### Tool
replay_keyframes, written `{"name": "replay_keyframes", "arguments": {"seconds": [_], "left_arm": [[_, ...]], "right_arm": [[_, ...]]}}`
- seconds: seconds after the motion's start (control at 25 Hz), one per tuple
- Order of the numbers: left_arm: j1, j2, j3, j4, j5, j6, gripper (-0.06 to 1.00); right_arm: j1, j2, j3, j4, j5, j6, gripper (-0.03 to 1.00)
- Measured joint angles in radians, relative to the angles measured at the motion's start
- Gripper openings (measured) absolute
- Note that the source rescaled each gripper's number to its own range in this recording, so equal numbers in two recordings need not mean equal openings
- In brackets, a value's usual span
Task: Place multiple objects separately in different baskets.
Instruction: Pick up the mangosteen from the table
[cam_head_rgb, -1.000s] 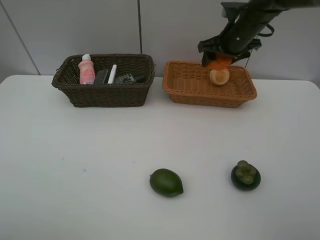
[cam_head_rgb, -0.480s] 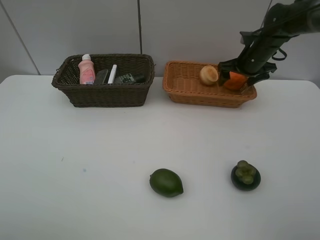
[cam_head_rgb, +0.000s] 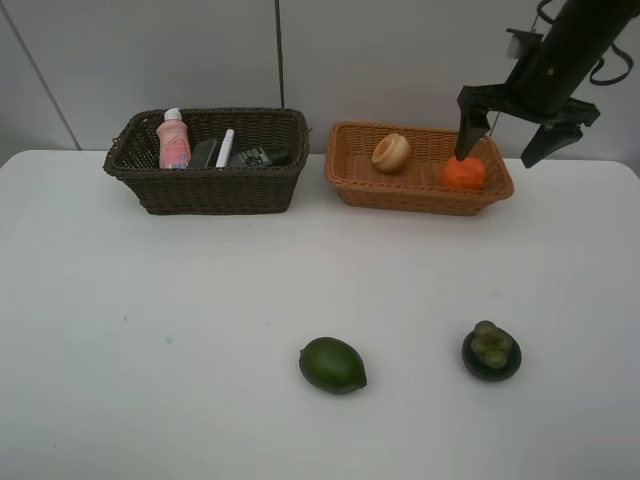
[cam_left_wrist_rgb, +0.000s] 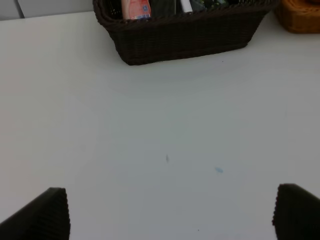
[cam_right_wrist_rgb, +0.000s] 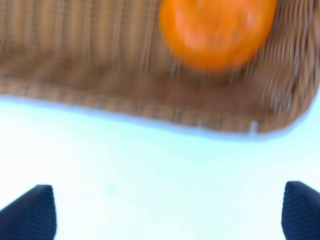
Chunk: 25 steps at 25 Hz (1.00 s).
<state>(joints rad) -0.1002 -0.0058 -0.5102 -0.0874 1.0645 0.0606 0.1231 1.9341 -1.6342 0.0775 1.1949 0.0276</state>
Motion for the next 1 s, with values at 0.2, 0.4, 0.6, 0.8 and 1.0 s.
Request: {"name": "replay_keyframes", "arguments": {"seconds": [0.2,0.4,0.6,0.8,1.0], "left_arm": [[0.000,0.000,0.000,0.000,0.000,0.000,1.00],[0.000,0.000,0.000,0.000,0.000,0.000,1.00],[0.000,0.000,0.000,0.000,0.000,0.000,1.00],[0.000,0.000,0.000,0.000,0.000,0.000,1.00],[0.000,0.000,0.000,0.000,0.000,0.000,1.00]], "right_arm": [[0.019,-0.128,0.177,0.003,0.018,0.026,1.00],[0.096,-0.314,0.454,-0.003,0.014,0.045,1.00],[0.176,-0.401,0.682,-0.048,-0.142,0.071,1.00],[0.205,-0.402,0.831,-0.041,-0.315,0.073,1.00],[0.206,-0.403,0.911,0.001,-0.403,0.073,1.00]]}}
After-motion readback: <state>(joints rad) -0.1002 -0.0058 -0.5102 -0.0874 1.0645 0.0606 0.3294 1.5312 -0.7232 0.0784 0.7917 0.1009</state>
